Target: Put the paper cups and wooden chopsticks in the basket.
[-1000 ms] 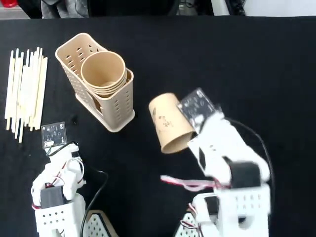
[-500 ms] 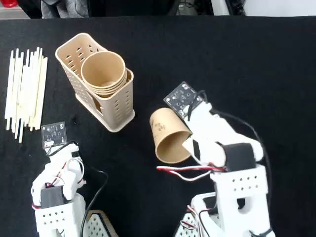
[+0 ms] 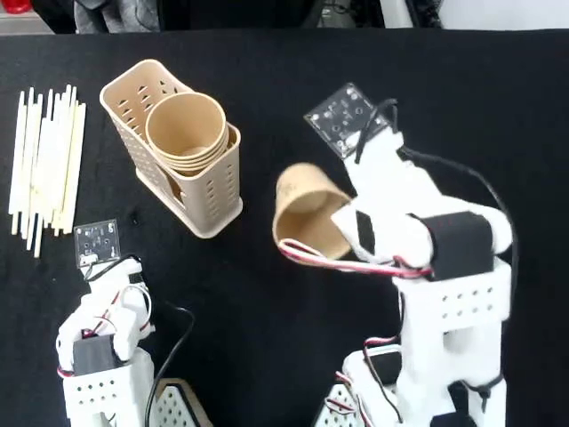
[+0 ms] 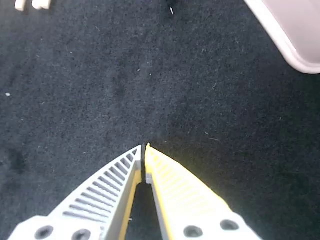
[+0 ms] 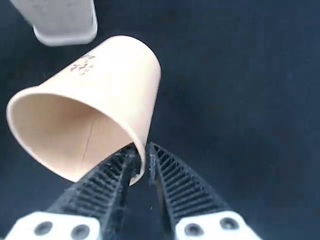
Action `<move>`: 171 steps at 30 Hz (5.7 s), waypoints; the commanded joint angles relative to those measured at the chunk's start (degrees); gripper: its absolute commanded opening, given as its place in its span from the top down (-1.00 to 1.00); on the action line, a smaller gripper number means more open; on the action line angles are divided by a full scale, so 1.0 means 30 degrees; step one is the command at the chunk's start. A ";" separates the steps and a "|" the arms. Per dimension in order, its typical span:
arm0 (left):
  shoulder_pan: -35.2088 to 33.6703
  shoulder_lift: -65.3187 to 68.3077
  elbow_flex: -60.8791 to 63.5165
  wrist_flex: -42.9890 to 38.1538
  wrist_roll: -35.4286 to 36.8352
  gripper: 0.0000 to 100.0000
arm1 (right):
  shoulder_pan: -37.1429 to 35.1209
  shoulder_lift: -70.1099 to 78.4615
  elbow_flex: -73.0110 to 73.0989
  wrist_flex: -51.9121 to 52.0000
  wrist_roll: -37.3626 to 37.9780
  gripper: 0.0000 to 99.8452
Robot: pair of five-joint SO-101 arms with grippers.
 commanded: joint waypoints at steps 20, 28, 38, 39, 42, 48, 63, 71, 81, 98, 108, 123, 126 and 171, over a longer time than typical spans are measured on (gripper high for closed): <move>0.0190 -0.0029 0.0308 0.0088 0.0147 0.94 | -0.7443 0.7546 -1.6161 0.0615 -0.3604 0.98; 0.0190 -0.0029 0.0308 0.0088 0.0147 0.94 | -0.7414 1.1062 -1.7773 0.0586 -0.3839 0.98; 0.0190 -0.0029 0.0308 0.0088 0.0147 0.94 | -0.6359 1.1355 -1.7714 -0.0117 -0.4015 0.98; 0.0190 -0.0029 0.0308 0.0088 0.0147 0.94 | -0.6242 1.1355 -1.7685 -0.0264 -0.3985 0.98; 0.0190 -0.0029 0.0308 0.0088 0.0147 0.94 | -0.6037 1.1678 -1.7714 -0.0440 -0.3956 0.97; 0.0190 -0.0029 0.0308 0.0088 0.0147 0.94 | -0.6125 1.3612 -1.7802 -0.1114 -0.3956 0.97; 0.0190 -0.0029 0.0308 0.0088 0.0147 0.94 | -0.6945 1.4872 -2.1407 -0.1348 -0.4103 0.69; 0.0190 -0.0029 0.0308 0.0088 0.0147 0.94 | -0.9377 1.4872 -2.1407 -0.3810 -0.4103 0.69; 0.0190 -0.0029 0.0308 0.0088 0.0147 0.94 | -0.8381 1.3348 -2.1758 0.0586 0.0000 0.68; 0.0190 -0.0029 0.0308 0.0088 0.0147 0.94 | -0.5099 1.2908 -1.3846 -0.2989 -0.3839 0.52; 0.0190 -0.0029 0.0308 0.0088 0.0147 0.94 | -0.5216 1.2762 -0.9538 -0.7473 -0.4484 0.62; 0.0190 -0.0029 0.0308 0.0088 0.0147 0.94 | -0.5245 1.0125 -0.9538 -0.6828 -0.4366 0.98; 0.0190 -0.0029 0.0308 0.0088 0.0147 0.94 | -0.5245 0.9451 -0.9538 -0.6740 -0.4337 0.98; 0.0190 -0.0029 0.0308 0.0088 0.0147 0.94 | -0.6711 1.2615 -2.2051 0.0791 -0.3136 0.82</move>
